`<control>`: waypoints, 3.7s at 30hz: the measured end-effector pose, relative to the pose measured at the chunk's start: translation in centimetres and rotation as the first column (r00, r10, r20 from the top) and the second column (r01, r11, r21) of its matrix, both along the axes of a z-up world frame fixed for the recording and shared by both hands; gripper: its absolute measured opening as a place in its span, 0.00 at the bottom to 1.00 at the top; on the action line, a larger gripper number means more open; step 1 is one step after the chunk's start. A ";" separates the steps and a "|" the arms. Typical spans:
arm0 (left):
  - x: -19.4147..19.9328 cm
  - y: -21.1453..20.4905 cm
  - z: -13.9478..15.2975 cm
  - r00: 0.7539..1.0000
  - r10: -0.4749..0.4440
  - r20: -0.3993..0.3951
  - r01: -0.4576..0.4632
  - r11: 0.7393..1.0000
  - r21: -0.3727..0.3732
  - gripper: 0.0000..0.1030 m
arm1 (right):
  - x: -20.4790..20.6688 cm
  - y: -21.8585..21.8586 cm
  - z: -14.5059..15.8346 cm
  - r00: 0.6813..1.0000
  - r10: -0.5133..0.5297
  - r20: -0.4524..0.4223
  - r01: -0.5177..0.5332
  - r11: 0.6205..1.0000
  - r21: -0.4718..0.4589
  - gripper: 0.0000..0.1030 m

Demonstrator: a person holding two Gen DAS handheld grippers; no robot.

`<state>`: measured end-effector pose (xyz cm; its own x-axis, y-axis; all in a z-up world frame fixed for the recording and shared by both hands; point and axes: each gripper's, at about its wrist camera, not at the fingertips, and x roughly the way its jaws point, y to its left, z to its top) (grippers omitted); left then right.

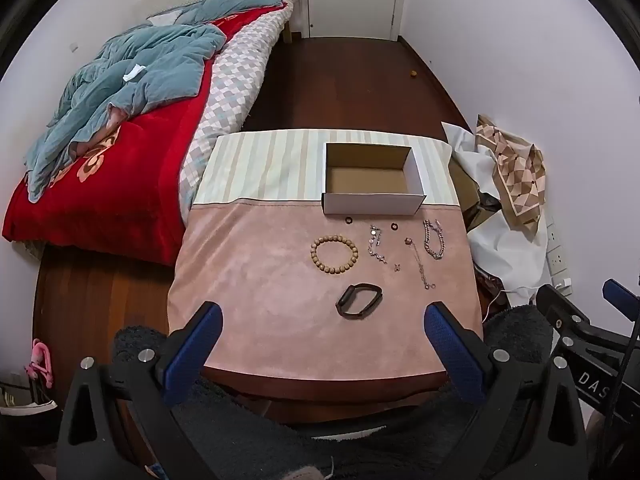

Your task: Organize jewelry

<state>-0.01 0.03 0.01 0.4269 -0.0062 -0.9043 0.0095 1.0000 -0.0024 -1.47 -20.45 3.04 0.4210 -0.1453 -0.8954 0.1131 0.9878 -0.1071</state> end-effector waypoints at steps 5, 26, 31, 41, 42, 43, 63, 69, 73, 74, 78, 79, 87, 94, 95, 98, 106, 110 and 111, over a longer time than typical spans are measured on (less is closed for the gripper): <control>-0.1 0.0 -0.1 1.000 0.003 0.001 -0.003 1.000 -0.003 1.00 | -0.1 0.0 -0.1 1.000 0.001 -0.002 -0.001 1.000 0.003 1.00; -0.5 -0.7 -0.9 1.000 0.002 -0.003 -0.002 1.000 -0.009 1.00 | -0.8 -0.1 -0.2 1.000 0.001 0.009 -0.001 1.000 -0.013 1.00; -0.7 -0.4 0.0 1.000 0.006 -0.003 -0.006 1.000 -0.016 1.00 | -0.8 -0.2 1.0 1.000 0.007 0.016 -0.007 1.000 -0.023 1.00; -0.7 -0.2 0.2 1.000 0.008 0.001 -0.008 1.000 -0.016 1.00 | -0.7 0.2 1.0 1.000 0.012 0.023 -0.011 1.000 -0.029 1.00; -0.7 0.0 0.3 1.000 0.009 0.001 -0.009 1.000 -0.017 1.00 | -0.7 0.2 1.0 1.000 0.012 0.023 -0.012 0.999 -0.030 1.00; -0.7 0.0 0.4 1.000 0.009 0.002 -0.009 1.000 -0.017 1.00 | -0.8 0.2 1.0 1.000 0.011 0.023 -0.010 0.999 -0.031 1.00; -0.5 0.4 1.0 1.000 0.013 0.012 -0.013 1.000 -0.013 1.00 | -0.6 0.1 1.5 0.999 0.016 0.033 -0.015 0.999 -0.032 1.00; -0.3 0.4 1.3 1.000 0.013 0.017 -0.013 1.000 -0.012 1.00 | -0.8 -0.1 1.6 0.999 0.013 0.039 -0.011 0.999 -0.032 1.00; -0.4 0.3 1.3 1.000 0.012 0.018 -0.012 1.000 -0.011 1.00 | -1.0 0.0 1.7 0.999 0.009 0.044 -0.008 0.999 -0.034 1.00; -0.3 0.3 1.3 1.000 0.011 0.018 -0.011 1.000 -0.011 1.00 | -1.0 -0.1 1.7 0.999 0.010 0.044 -0.008 0.999 -0.035 1.00; -0.3 0.3 1.3 1.000 0.013 0.019 -0.013 1.000 -0.011 1.00 | -1.0 -0.2 1.8 0.999 0.010 0.046 -0.008 0.999 -0.034 1.00; -0.3 0.3 1.3 1.000 0.013 0.019 -0.012 1.000 -0.010 1.00 | -1.0 -0.2 1.8 0.999 0.010 0.046 -0.008 0.999 -0.035 1.00; -0.2 0.2 1.6 1.000 0.012 0.022 -0.012 1.000 -0.009 1.00 | -1.0 -0.2 2.1 0.999 0.010 0.052 -0.009 0.999 -0.036 1.00; -0.4 0.0 1.7 0.999 0.013 0.030 -0.012 1.000 -0.008 1.00 | -1.1 -0.1 2.4 0.998 0.011 0.057 -0.008 0.999 -0.038 1.00; -0.4 0.0 1.7 0.999 0.012 0.029 -0.011 1.000 -0.008 1.00 | -1.1 -0.2 2.4 0.998 0.010 0.057 -0.008 0.999 -0.036 1.00; -0.2 0.1 1.7 0.999 0.013 0.032 -0.013 1.000 -0.007 1.00 | -1.3 0.0 2.5 0.998 0.008 0.064 -0.006 0.999 -0.032 1.00; 5.4 0.5 0.6 0.994 0.026 0.102 -0.038 0.993 0.114 1.00 | 1.0 -1.7 1.6 0.996 -0.025 0.084 0.023 1.000 0.020 1.00; 7.8 1.0 -3.4 0.998 0.029 0.063 -0.037 0.989 0.145 1.00 | 4.0 -3.1 -0.8 0.996 -0.057 0.064 0.055 0.998 0.033 1.00; 8.4 0.9 -4.9 0.999 0.028 0.034 -0.033 0.986 0.161 1.00 | 4.9 -3.4 -1.9 0.997 -0.068 0.041 0.067 0.997 0.036 1.00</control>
<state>8.39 0.89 -4.85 0.4531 0.1518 -0.8784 -0.0235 0.9871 0.1585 3.38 -23.86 1.13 0.4491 -0.1443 -0.8818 0.1833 0.9808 -0.0671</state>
